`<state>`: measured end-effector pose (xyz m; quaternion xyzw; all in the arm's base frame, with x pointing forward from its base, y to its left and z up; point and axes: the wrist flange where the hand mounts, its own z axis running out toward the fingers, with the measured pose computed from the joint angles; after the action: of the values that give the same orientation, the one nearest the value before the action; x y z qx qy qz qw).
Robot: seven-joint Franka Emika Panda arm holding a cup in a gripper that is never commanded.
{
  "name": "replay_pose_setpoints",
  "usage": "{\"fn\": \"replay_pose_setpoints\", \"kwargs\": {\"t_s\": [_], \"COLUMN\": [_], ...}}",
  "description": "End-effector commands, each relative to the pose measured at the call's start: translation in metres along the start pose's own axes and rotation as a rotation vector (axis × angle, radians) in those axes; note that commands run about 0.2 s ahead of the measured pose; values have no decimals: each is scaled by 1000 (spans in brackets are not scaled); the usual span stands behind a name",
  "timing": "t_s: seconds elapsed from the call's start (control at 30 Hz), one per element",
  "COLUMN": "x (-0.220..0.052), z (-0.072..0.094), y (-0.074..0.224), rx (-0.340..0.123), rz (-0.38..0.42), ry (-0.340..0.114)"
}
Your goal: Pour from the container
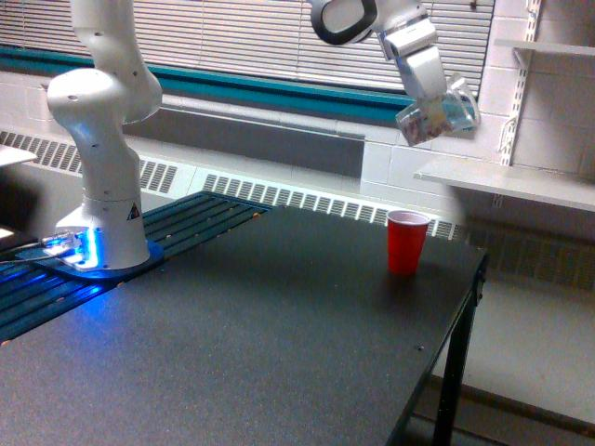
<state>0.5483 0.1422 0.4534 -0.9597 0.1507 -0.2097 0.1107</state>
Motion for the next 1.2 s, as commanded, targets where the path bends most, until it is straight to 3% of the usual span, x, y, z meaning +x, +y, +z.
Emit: {"fn": "replay_pose_setpoints", "kwargs": {"t_s": [0.03,0.47,1.2], "x": [-22,-70,-117], "z": [17,48,70], "y": [-15,-25,-23], "rx": [28,38,21], "rz": [-129,-236,-299], "ry": [-45,-185,-360]}}
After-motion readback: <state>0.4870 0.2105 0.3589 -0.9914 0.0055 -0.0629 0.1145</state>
